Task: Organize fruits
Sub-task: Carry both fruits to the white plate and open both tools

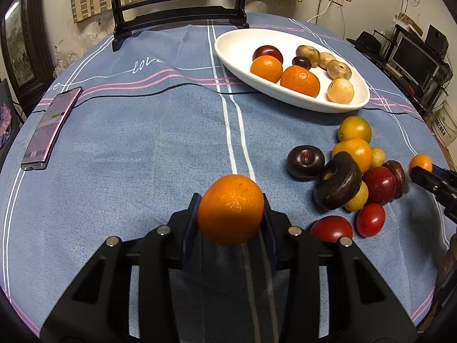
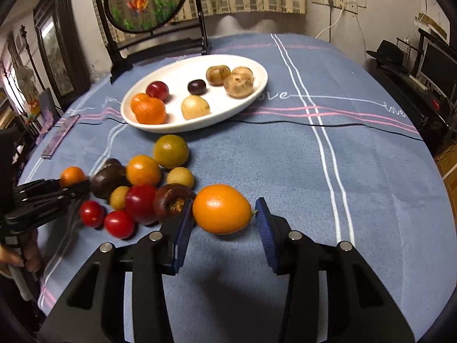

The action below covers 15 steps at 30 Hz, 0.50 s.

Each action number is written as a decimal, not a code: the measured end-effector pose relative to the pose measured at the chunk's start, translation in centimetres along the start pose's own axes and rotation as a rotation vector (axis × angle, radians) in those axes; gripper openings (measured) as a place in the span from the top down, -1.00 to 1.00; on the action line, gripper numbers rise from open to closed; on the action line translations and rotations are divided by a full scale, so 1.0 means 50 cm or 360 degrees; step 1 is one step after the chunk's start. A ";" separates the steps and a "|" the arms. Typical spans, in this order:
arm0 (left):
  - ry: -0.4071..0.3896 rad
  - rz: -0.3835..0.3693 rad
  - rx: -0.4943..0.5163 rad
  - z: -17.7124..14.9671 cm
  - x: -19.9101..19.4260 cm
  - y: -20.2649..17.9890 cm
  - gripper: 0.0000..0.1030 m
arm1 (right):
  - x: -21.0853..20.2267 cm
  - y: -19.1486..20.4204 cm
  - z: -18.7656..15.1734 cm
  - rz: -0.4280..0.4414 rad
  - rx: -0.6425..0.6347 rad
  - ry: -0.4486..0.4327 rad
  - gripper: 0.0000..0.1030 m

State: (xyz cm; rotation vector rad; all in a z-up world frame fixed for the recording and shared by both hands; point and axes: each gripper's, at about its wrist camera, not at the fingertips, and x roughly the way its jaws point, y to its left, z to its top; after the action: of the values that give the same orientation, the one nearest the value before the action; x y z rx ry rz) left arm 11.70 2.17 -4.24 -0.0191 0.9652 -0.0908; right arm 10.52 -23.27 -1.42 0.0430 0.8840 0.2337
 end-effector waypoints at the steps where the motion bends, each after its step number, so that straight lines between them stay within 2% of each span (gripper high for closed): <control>1: 0.0009 -0.0005 -0.0006 0.000 -0.003 0.001 0.23 | -0.005 0.000 0.000 0.0003 -0.0001 -0.0008 0.14; 10: -0.0154 -0.0038 0.0057 0.036 -0.095 -0.020 0.23 | -0.049 0.000 0.006 0.0072 0.0016 -0.0095 0.14; 15: -0.0232 -0.0073 0.0137 0.094 -0.124 -0.062 0.23 | -0.066 0.013 0.046 0.0107 -0.0006 -0.0170 0.13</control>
State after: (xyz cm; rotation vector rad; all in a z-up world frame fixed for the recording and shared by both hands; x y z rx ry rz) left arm 11.86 -0.51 3.71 0.0309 0.8148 -0.1710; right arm 10.16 -23.21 2.63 0.0813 0.7767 0.2932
